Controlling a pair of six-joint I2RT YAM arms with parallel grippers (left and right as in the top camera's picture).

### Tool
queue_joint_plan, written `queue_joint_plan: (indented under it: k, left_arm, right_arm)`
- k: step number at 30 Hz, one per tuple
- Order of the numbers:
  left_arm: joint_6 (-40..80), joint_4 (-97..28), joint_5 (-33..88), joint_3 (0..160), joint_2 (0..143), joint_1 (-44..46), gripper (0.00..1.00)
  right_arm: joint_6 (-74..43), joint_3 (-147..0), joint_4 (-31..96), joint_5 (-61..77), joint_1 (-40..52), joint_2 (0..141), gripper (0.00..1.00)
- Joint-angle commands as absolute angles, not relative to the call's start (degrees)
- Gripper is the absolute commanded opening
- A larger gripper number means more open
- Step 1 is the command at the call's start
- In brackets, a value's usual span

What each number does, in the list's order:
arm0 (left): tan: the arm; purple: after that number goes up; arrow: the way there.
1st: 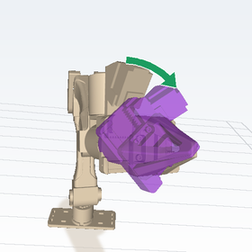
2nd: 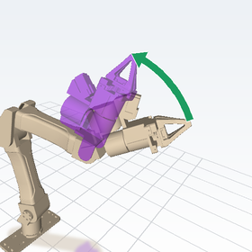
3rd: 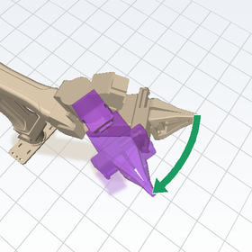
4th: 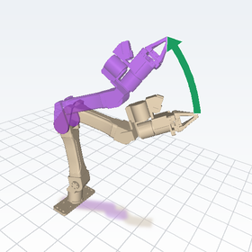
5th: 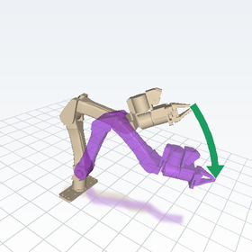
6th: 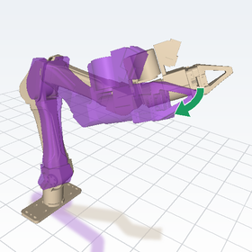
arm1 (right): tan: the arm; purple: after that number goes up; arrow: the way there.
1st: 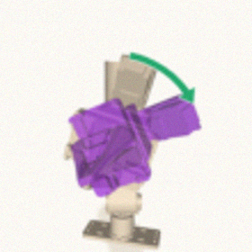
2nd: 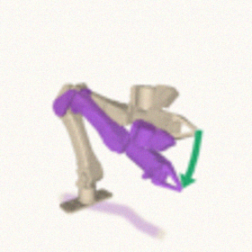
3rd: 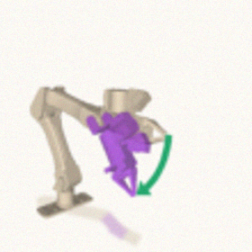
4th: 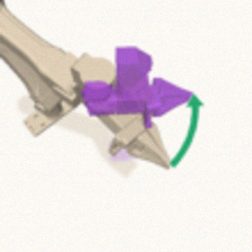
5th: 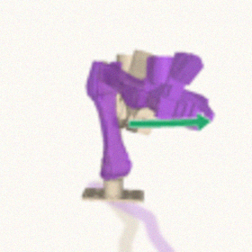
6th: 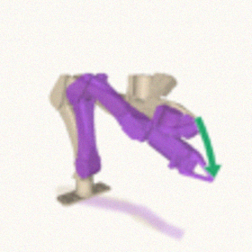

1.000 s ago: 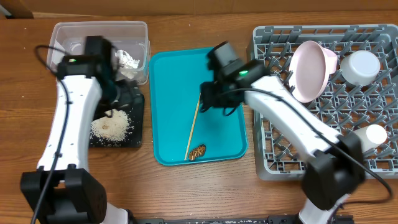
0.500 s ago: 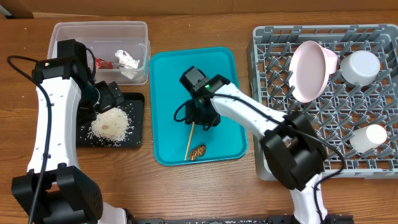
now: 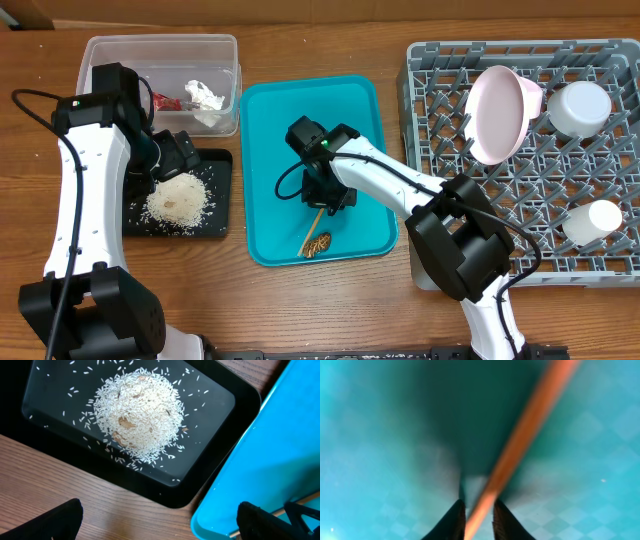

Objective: Sort waste into correct bins and load items into the dishwasher
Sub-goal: 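Move the right gripper back to the remaining chopstick on the tray, then grasp the last chopstick and carry it into the dish rack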

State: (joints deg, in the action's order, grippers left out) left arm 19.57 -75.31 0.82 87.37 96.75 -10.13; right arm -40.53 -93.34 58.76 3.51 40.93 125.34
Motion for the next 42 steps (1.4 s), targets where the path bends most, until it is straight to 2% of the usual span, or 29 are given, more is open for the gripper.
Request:
queue_joint_plan:
  k: [1,10,22,27,33,42]
  left_arm:
    - [19.7,-75.0,1.1,88.2,95.1,-10.2,1.0]
    - [19.7,-75.0,1.1,88.2,95.1,-10.0,1.0]
    - [19.7,-74.9,1.6,88.2,95.1,-10.0,1.0]
    - [19.7,-74.9,2.8,88.2,95.1,-9.9,1.0]
    - [19.7,-74.3,5.2,88.2,95.1,-9.2,1.0]
    - [15.9,-73.0,10.0,88.2,95.1,-4.7,1.0]
  right_arm:
    - [-42.1,-92.6,58.8,1.7,41.2,129.0,0.16]
    - [-42.2,-92.6,55.5,8.1,41.2,129.0,0.04]
    - [-41.7,-94.9,53.6,10.3,39.9,125.6,0.04]
    - [-31.1,-99.4,57.5,10.2,36.5,120.0,0.04]
    - [-17.8,-107.7,72.3,10.2,27.9,113.2,0.04]
    - [-3.7,-108.6,87.5,8.2,15.6,108.8,0.04]
